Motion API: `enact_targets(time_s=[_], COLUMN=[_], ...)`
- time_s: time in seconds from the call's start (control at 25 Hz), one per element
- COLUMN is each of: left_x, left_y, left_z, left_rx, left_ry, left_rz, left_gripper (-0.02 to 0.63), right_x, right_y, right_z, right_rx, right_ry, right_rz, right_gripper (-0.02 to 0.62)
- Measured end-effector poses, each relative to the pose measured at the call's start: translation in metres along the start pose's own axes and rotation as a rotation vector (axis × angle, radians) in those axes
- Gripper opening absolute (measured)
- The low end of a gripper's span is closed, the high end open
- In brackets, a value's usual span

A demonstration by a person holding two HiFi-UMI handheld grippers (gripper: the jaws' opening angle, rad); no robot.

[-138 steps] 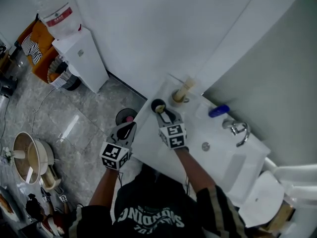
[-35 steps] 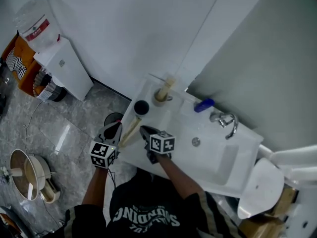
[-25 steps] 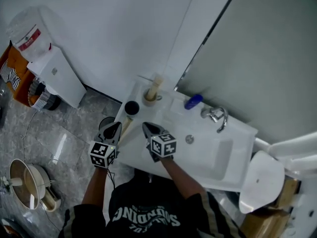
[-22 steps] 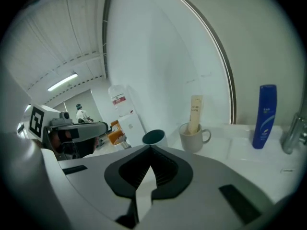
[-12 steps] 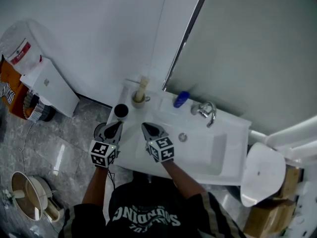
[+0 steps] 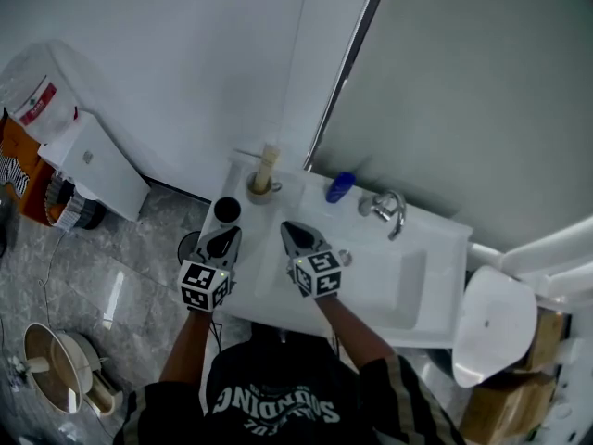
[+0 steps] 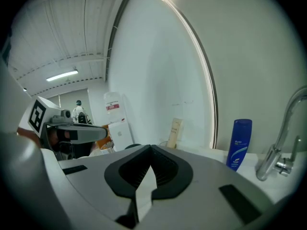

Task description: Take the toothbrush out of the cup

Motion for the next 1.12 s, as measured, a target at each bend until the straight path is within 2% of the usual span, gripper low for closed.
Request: enact_targets(time_s=[0.28,0.6,0.84,1.04,1.12], left_x=[0.012,0.023,0.025,0.021,0.018], left_y=[-0.004,-0.003,0.002,0.001,0.003], left_z=[0.012,0.028,0.031,0.032,0.035], left_rx=[-0.014,-0.037,-0.049,-0.058,-0.063], left_ry=[-0.015,-0.044,-0.055,-0.065,-0.074], left_rz=[-0.008,-0.004,0.006,0.003,0.007], left_gripper=[0.0,0.0,0.0,0.0,0.0], right_x=[0.026,0.054,0.086,0.121,0.134], right_y=[-0.012,0.0,-0.001,-0.002,0.0], right_z=[-0.023,-0.033,-0.055,-0.065,-0.067], right_rx=[0.016,0.04,0.075,0.1,0.101], right_ry=[0.037,0.031,0.065,0.049,0.049], right_rz=[-0.025,0.011,0.002,0.039,0.057], right_gripper=[-0.002,-0.001,0.0,0.098,0.118])
Point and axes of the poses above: the fingertips, and each gripper's own axes: x forward along the fingers, z to its left, y out of its underside, the point moved 3 cm from there along -x, backward along the fingers, and after that the axes turned 13 degrees about -z, right-handed, at the moved point
